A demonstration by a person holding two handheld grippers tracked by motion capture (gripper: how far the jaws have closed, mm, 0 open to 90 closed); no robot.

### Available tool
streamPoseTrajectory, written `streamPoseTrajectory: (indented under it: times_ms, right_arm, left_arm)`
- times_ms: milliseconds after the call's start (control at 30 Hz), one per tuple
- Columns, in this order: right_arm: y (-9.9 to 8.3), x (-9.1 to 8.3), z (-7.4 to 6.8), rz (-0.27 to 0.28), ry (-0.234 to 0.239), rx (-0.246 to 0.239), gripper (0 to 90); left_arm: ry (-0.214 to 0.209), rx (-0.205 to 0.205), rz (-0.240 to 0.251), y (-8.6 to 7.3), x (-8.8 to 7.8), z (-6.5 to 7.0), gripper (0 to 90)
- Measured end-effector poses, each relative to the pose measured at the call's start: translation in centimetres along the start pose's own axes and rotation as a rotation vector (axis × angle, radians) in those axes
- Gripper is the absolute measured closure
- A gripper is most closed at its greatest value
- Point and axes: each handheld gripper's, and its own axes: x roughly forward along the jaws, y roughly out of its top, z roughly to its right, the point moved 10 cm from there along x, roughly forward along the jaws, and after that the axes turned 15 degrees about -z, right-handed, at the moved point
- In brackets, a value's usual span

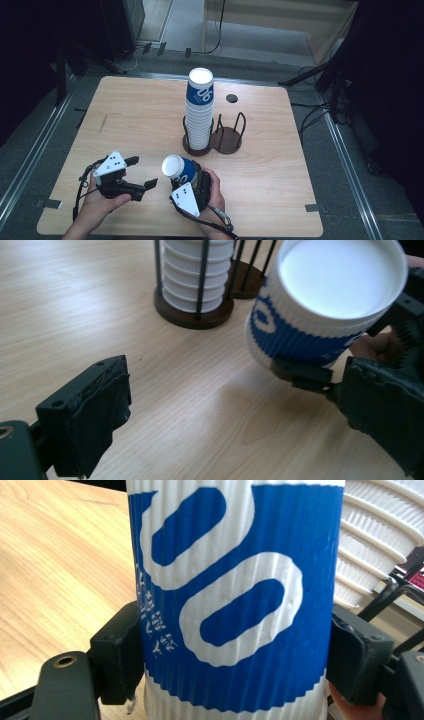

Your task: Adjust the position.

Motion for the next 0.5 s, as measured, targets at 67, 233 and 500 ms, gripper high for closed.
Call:
streamPoseTrajectory:
  times_ms: [67,233,500]
  right_arm:
    - [0.0,0.0,-0.3,-0.001,0.001,-0.014,21.8]
    - [-0.2,0.1,-0.9,-0.003,0.005,-0.045,21.7]
    - [0.1,-0.1,-2.4,0.001,0.028,-0.104,21.6]
  left_arm:
    - [-0.008,0.009,-0.003,0.1,0.2,0.4,1.4]
    - [-0.021,0.020,-0.004,0.2,0.3,1.1,3.6]
    - [-0.061,0.048,-0.016,0.2,0.5,2.3,8.0]
